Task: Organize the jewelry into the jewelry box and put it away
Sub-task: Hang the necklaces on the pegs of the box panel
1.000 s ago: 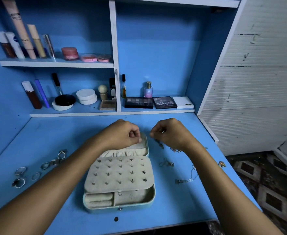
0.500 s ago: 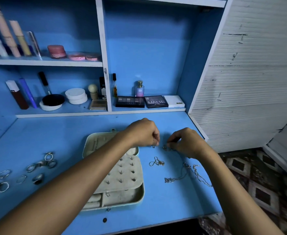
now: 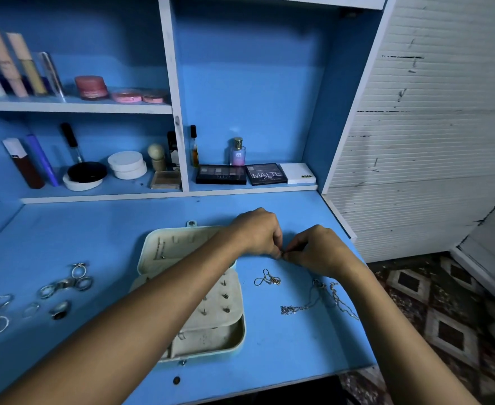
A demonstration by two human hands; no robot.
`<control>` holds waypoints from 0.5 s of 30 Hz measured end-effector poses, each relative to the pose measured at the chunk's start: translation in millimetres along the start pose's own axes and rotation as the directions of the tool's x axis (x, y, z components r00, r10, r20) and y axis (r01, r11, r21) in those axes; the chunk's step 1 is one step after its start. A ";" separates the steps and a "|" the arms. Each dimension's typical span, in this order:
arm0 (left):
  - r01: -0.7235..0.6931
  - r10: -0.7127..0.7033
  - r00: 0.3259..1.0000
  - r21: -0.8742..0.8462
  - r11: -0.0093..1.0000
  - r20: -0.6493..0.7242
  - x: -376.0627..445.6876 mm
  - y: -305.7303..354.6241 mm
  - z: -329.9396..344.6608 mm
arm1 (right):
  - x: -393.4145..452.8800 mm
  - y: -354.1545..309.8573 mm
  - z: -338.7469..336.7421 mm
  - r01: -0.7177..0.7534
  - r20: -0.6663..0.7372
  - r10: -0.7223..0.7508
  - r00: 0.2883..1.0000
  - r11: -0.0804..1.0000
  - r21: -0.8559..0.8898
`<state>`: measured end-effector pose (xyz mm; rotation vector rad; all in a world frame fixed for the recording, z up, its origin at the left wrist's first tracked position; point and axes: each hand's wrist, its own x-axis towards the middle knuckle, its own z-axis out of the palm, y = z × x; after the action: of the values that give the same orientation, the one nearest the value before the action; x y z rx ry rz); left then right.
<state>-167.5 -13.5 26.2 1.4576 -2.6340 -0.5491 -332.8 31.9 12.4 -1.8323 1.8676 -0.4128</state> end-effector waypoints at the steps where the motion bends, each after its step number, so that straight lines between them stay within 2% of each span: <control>1: 0.000 0.001 1.000 0.003 1.000 -0.006 0.7 1.2 0.6 | 0.2 -0.1 -0.4 0.001 0.005 -0.001 1.000 1.000 -0.003; 11: -0.039 0.041 0.999 0.056 0.998 -0.025 -1.8 3.7 2.1 | 1.6 2.5 0.6 0.003 0.007 -0.003 1.000 1.000 0.000; 15: -0.043 0.043 0.999 -0.015 0.999 -0.032 -5.2 0.5 -1.8 | 1.1 4.7 1.1 0.007 -0.004 -0.007 1.000 1.000 0.014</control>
<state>-164.6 -9.4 28.6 1.3905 -2.6243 -0.5371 -336.1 31.2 8.8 -1.8302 1.8572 -0.4307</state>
